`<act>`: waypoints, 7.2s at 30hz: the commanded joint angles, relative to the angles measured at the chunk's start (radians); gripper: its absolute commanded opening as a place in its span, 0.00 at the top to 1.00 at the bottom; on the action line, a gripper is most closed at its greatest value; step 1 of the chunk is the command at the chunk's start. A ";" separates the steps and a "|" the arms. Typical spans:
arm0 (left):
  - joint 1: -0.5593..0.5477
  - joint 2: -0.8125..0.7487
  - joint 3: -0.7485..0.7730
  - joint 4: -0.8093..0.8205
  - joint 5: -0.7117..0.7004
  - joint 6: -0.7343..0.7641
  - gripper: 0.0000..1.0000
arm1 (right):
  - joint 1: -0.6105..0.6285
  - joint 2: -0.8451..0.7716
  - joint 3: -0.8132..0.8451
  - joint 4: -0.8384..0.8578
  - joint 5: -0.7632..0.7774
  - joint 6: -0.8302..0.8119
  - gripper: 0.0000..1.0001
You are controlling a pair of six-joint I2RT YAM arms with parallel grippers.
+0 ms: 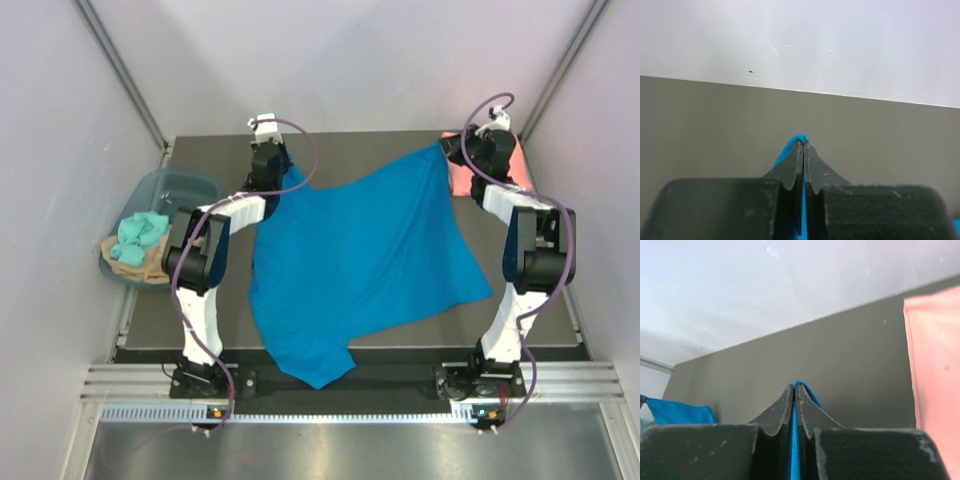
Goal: Fold and stack the t-shirts
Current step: Flatten the tshirt out
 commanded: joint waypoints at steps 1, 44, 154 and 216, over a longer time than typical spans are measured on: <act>-0.004 -0.116 0.038 0.073 -0.035 0.055 1.00 | 0.005 -0.066 0.058 0.011 0.002 -0.067 1.00; -0.015 -1.449 0.055 -0.507 0.146 -0.241 1.00 | -0.018 -1.374 0.620 -1.088 0.056 -0.044 1.00; -0.128 -0.183 -0.161 -0.739 0.889 1.412 0.53 | -0.150 -0.762 -0.429 -0.661 0.151 -0.170 1.00; -0.154 -0.921 0.049 -0.532 0.447 1.170 1.00 | -0.165 -0.923 0.544 -1.185 0.278 -0.112 1.00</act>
